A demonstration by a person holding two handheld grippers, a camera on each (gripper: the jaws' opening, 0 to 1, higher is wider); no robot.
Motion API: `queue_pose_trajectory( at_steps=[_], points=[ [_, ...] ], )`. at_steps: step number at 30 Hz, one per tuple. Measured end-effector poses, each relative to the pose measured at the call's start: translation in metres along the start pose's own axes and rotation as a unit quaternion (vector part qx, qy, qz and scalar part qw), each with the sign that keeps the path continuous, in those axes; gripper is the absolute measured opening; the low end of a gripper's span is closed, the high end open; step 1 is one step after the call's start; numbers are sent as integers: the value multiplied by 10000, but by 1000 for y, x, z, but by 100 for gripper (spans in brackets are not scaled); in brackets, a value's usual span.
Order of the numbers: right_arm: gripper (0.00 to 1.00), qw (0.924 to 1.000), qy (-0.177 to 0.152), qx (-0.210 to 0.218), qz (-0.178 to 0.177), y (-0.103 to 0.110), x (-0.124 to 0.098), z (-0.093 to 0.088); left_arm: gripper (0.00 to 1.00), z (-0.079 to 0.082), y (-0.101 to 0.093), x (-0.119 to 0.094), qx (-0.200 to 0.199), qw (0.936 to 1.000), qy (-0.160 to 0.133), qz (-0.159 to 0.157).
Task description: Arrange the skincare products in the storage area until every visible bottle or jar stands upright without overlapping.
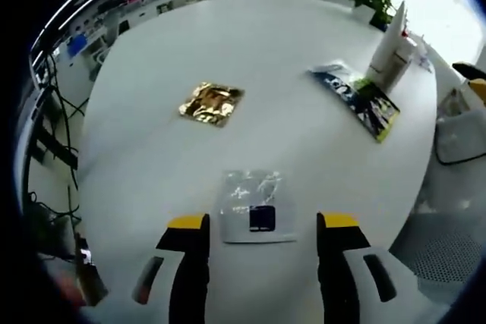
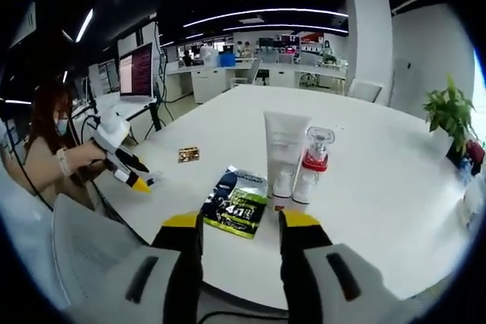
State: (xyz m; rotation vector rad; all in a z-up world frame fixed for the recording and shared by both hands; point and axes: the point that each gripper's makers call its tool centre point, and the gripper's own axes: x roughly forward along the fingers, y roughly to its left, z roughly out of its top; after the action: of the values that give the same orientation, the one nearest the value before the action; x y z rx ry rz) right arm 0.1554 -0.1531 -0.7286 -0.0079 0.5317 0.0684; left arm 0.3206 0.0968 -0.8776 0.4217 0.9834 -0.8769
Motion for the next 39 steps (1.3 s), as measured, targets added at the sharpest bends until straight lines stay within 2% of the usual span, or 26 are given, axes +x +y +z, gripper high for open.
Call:
queue_pose_trajectory(
  at_steps=[15,25,28,33,39],
  points=[
    [40,9998,14,61,-185,-9,1,0,47,0,3,5,348,9991,197,170],
    [40,9998,29,30,-186,-10,2,0,43,1,3,5,293,9987,379,186],
    [40,9998,15,25,-187,-11,1,1,36,3,0,6,352,9985,382,175],
    [40,9998,31,27,-185,-12,2,0,36,3,0,4,384,9984,382,150],
    [40,9999,-48,6,-161,-11,2,3,35,5,-3,5,622,9967,522,27]
  ],
)
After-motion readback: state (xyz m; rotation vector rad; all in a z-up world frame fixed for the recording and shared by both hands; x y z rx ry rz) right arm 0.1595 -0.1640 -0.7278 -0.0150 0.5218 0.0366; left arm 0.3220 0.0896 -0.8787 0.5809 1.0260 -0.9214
